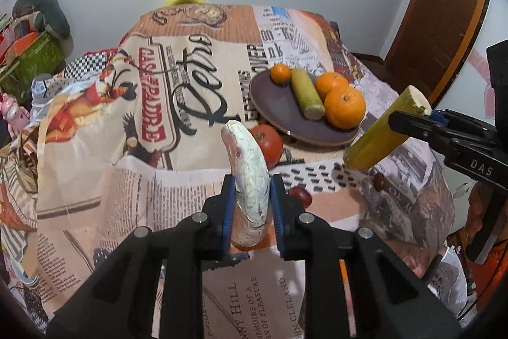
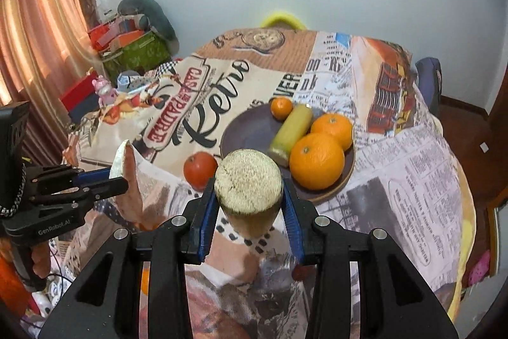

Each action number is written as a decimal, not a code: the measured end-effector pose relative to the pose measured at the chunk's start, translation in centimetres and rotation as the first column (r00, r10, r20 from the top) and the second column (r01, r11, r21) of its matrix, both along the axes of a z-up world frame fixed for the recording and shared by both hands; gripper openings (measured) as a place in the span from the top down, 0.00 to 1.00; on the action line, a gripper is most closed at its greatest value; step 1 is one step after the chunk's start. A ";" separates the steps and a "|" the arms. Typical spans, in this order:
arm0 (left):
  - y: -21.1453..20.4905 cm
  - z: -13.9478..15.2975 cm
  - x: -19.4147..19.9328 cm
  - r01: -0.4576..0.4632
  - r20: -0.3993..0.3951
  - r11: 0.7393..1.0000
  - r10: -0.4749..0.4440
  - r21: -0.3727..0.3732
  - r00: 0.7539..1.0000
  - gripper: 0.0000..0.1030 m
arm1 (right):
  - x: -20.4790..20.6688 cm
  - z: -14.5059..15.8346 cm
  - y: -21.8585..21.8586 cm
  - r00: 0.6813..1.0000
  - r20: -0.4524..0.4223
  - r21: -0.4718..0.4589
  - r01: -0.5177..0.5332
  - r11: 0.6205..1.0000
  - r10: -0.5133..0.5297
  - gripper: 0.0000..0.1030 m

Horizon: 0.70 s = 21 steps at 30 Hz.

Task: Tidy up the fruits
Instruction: 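Carry the pomelo segment and corn cob onto the grey plate and release both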

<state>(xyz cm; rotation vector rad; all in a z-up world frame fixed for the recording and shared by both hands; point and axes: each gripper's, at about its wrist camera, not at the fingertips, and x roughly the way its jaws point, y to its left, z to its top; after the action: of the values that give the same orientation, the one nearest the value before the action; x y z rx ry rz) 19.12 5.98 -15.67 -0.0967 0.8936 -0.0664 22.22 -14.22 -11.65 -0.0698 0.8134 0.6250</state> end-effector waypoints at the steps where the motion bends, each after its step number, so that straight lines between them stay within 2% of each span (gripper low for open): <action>1: 0.0 0.3 0.1 0.000 0.011 1.000 0.000 -0.002 1.000 0.79 | 0.1 0.2 0.0 1.000 0.006 0.006 0.001 1.000 -0.001 0.66; 10: -0.5 2.7 2.7 0.019 0.084 1.000 -0.018 -0.019 0.996 0.79 | 1.8 1.4 -0.1 0.999 0.041 0.043 0.003 0.999 -0.005 0.66; 21: -1.4 2.8 7.4 0.035 0.108 0.998 -0.030 -0.049 0.994 0.79 | 4.8 0.2 0.5 1.000 0.011 0.050 -0.003 0.999 0.003 0.66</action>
<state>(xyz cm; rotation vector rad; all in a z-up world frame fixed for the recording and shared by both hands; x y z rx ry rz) 26.47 4.60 -12.86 -0.1250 0.7865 -0.1240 27.06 -13.72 -11.42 -0.0290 0.7870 0.6468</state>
